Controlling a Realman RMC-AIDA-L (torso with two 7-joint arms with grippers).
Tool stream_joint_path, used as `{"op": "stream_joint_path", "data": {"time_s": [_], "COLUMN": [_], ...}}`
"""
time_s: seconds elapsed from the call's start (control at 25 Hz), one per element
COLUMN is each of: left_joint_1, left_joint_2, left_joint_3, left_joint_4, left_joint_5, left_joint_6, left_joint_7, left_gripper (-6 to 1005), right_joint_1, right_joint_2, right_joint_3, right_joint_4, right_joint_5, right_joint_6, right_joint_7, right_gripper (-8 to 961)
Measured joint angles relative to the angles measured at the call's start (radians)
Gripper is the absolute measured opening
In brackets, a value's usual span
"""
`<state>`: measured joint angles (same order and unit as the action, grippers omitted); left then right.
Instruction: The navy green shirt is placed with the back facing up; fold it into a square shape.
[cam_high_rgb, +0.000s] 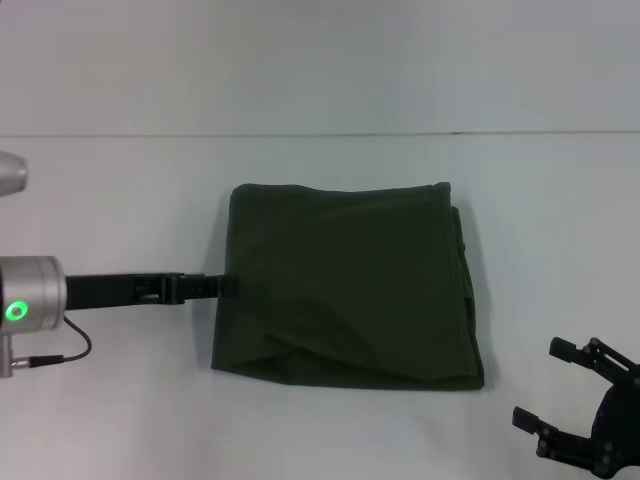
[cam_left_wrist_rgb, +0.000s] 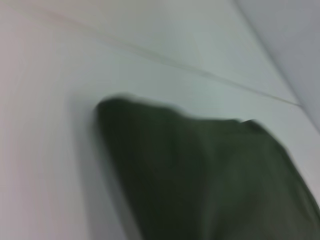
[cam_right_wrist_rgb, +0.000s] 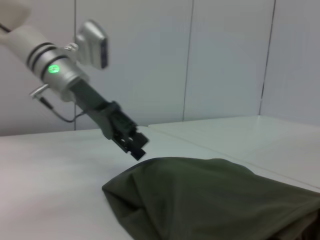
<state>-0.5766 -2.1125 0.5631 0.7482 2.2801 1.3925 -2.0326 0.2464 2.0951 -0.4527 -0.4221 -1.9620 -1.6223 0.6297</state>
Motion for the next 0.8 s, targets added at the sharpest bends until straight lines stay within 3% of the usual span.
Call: {"op": "stream_joint_path", "data": {"time_s": [0.16, 0.36, 0.48, 0.8], "left_joint_1": [0.106, 0.204, 0.241, 0.28], "left_joint_2": [-0.043, -0.058, -0.062, -0.064], "left_joint_3": [-0.033, -0.121, -0.138, -0.187], "left_joint_4": [0.09, 0.063, 0.048, -0.017], "left_joint_5": [-0.149, -0.309, -0.276, -0.074], "left_joint_6": [0.145, 0.402, 0.428, 0.338], "left_joint_7": [0.352, 0.766, 0.885, 0.965], "left_gripper": [700, 869, 885, 925], "right_joint_1": [0.014, 0.034, 0.042, 0.049], "right_joint_2": [0.0, 0.0, -0.001, -0.002], "right_joint_3": [0.011, 0.013, 0.009, 0.008], "right_joint_4": [0.01, 0.03, 0.042, 0.063], "right_joint_5": [0.0, 0.0, -0.002, -0.005], "right_joint_6": [0.003, 0.017, 0.047, 0.117], "right_joint_7": [0.007, 0.007, 0.008, 0.034], "right_gripper": [944, 944, 944, 944]}}
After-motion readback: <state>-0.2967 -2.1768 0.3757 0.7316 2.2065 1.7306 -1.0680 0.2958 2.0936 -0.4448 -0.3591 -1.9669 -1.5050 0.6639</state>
